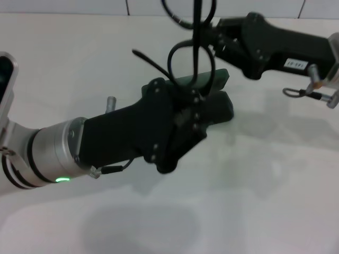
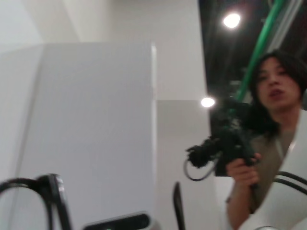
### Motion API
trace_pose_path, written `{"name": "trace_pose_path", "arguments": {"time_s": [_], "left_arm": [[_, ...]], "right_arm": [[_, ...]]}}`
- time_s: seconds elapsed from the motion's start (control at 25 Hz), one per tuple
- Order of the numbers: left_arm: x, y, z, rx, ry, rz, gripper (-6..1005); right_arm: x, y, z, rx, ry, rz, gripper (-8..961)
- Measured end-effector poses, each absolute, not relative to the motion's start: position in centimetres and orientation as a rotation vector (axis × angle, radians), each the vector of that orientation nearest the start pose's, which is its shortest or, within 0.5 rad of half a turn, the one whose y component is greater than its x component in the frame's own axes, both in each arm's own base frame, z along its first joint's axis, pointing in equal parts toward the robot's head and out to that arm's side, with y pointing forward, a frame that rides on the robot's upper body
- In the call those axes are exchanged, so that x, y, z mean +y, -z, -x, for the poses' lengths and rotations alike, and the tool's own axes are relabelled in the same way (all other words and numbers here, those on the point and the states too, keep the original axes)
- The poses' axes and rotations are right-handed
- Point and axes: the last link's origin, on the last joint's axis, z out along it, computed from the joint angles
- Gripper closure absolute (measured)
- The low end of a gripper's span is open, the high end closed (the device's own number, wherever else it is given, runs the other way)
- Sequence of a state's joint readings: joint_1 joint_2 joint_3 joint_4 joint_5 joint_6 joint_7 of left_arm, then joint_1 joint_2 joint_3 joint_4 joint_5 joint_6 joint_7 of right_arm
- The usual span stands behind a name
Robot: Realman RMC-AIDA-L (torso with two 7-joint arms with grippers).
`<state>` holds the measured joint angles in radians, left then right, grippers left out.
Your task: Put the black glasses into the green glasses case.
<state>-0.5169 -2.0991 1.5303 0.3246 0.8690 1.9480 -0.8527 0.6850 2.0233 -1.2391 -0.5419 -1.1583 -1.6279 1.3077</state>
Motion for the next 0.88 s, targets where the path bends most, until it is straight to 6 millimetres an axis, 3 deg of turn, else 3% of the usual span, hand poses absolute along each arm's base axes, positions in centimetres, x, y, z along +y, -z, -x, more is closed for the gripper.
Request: {"name": "trace_pose_path", "arguments": {"time_s": [0.36,0.88], "left_arm": [[26.1,3.9,18.4,-0.197,1.769,2.516,968],[26.0,4.1,18.6,-0.228,1.756,2.522,967]], "right_arm": [[34.6,1.6,-13.2,0.264,-1.369,2.834,897],[34.2,2.4,-12.8,0.261,-1.343,2.899,898]]}}
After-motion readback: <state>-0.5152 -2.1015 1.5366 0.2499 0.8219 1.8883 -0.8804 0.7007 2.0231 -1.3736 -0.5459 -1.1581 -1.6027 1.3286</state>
